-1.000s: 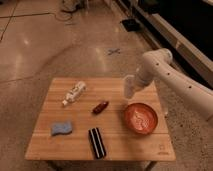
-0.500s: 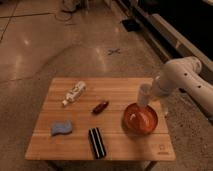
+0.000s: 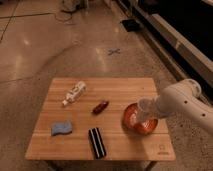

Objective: Place the ceramic cup in the ceramic bowl

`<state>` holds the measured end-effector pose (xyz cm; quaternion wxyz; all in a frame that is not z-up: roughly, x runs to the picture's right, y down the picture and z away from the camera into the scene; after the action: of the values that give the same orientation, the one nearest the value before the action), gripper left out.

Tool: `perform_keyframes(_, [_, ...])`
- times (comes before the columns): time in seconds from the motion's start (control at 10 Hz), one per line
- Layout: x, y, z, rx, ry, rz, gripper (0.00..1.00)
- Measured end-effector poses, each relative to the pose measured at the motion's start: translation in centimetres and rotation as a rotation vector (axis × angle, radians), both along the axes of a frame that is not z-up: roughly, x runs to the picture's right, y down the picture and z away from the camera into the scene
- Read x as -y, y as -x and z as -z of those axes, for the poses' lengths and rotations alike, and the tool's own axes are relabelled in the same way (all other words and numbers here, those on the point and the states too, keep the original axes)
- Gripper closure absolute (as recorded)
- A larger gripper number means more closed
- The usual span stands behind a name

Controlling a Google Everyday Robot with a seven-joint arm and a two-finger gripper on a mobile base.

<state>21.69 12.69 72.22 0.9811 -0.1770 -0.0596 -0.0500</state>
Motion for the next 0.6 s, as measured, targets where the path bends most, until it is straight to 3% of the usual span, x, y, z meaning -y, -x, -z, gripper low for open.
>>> perform_keyframes(0.2, [-0.7, 0.5, -1.5, -0.044, -0.038, 0.014, 0.62])
perform_keyframes(0.6, [-2.1, 1.9, -3.8, -0.091, -0.03, 0.037, 0.24])
